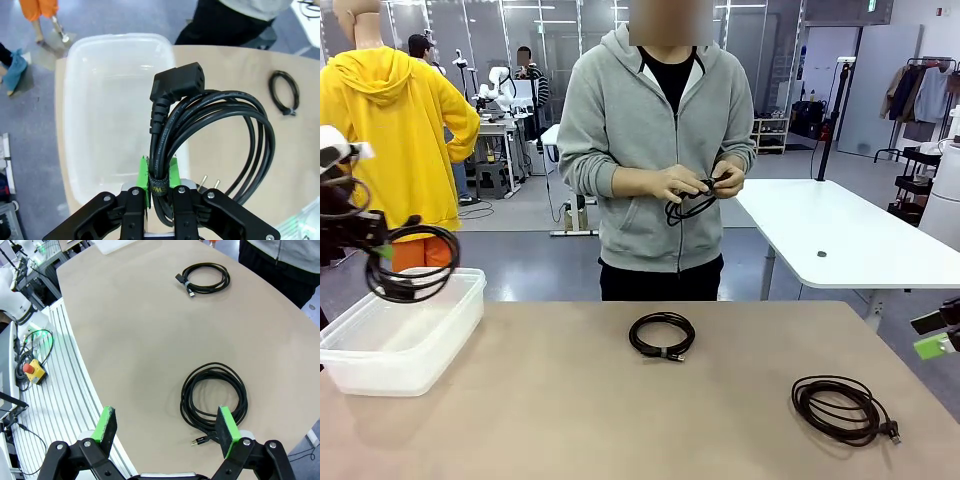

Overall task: Organize and store the cables.
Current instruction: Place the Power Cable into the Organizing box.

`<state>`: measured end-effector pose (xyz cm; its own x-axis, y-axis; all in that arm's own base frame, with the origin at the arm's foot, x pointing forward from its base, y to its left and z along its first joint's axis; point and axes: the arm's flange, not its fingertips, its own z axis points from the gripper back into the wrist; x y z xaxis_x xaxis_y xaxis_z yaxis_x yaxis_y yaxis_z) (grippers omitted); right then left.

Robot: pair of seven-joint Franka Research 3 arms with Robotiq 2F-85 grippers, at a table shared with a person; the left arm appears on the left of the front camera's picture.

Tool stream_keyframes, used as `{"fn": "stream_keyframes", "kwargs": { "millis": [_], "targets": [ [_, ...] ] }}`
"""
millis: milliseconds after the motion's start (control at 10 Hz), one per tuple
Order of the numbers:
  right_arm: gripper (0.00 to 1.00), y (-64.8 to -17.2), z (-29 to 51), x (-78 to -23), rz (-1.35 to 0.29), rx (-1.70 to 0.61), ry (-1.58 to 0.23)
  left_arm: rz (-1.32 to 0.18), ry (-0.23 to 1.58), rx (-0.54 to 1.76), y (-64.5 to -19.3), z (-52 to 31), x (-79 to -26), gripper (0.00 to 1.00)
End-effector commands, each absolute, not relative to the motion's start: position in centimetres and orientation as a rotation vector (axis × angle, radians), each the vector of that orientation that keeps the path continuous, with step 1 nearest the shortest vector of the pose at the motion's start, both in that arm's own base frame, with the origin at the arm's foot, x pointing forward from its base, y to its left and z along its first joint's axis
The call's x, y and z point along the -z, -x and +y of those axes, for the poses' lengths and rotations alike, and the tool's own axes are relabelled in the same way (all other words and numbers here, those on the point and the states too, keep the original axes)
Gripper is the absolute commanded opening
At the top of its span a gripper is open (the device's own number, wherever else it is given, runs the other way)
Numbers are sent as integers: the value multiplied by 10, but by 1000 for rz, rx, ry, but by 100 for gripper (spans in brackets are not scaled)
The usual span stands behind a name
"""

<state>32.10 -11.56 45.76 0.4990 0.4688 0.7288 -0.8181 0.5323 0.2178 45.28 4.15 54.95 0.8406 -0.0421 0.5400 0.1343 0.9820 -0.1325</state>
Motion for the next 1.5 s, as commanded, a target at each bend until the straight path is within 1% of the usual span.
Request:
{"fn": "stream_keyframes", "kwargs": {
  "millis": [0, 300, 400, 600, 700, 900, 1000, 1200, 1300, 1400],
  "targets": [
    [100, -322, -116, -459, -668, -837, -613, -569, 211, 101, -463, 69, -543, 18],
    [100, -322, -116, -459, -668, -837, -613, -502, 175, 115, -480, 99, -510, 18],
    [100, -322, -116, -459, -668, -837, -613, -510, 138, 94, -488, 105, -497, 18],
    [100, -322, -116, -459, -668, -837, -613, -527, 117, 69, -503, 107, -467, 18],
    [100, -322, -116, -459, -668, -837, -613, -558, 39, 64, -510, 109, -447, 18],
    [100, -322, -116, -459, -668, -837, -613, -535, 87, 13, -520, 103, -417, 18],
    [100, -322, -116, -459, -668, -837, -613, -528, 81, 10, -527, 97, -400, 18],
    [100, -322, -116, -459, -668, -837, -613, -461, 66, -14, -530, 91, -384, 18],
    [100, -322, -116, -459, -668, -837, -613, -442, 67, -31, -529, 89, -383, 46],
    [100, -322, -116, -459, -668, -837, -613, -431, 83, -27, -529, 88, -387, 54]
  ]
}}
